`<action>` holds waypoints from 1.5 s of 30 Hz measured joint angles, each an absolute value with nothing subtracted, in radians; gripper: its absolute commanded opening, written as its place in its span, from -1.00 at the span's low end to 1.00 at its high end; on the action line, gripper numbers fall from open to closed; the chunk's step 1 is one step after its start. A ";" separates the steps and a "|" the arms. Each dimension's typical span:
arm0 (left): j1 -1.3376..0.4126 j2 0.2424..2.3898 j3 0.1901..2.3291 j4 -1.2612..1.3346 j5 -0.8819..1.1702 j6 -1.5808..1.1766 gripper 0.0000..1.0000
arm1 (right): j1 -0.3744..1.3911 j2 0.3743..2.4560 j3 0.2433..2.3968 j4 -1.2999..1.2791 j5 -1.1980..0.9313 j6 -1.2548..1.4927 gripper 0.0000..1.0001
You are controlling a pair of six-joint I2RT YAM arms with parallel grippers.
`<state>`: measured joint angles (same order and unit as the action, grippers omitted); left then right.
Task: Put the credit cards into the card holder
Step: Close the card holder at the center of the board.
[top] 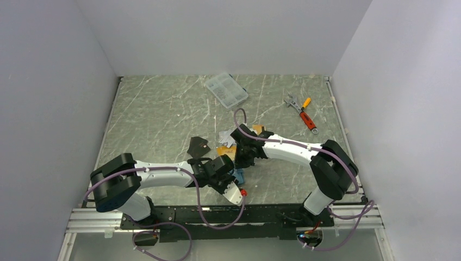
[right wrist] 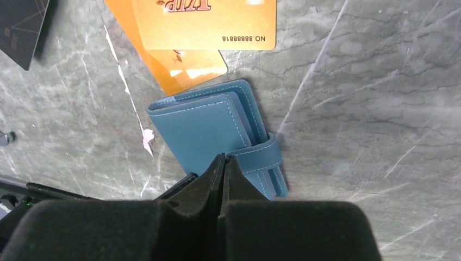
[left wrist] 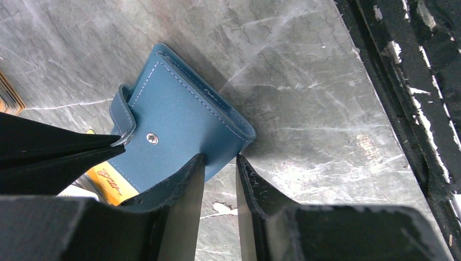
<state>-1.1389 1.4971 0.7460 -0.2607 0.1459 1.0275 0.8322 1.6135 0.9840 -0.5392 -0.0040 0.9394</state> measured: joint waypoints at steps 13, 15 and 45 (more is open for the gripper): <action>-1.138 1.499 0.749 -0.264 0.146 1.028 -0.38 | 0.873 1.637 0.981 -0.525 0.027 0.962 -1.00; -1.138 1.499 0.749 -0.265 0.146 1.029 -0.39 | 0.879 1.644 0.986 -0.524 0.037 0.962 -1.00; -1.114 1.487 0.752 -0.282 0.150 1.025 -0.40 | 0.976 1.597 0.891 -0.416 0.210 1.077 -1.00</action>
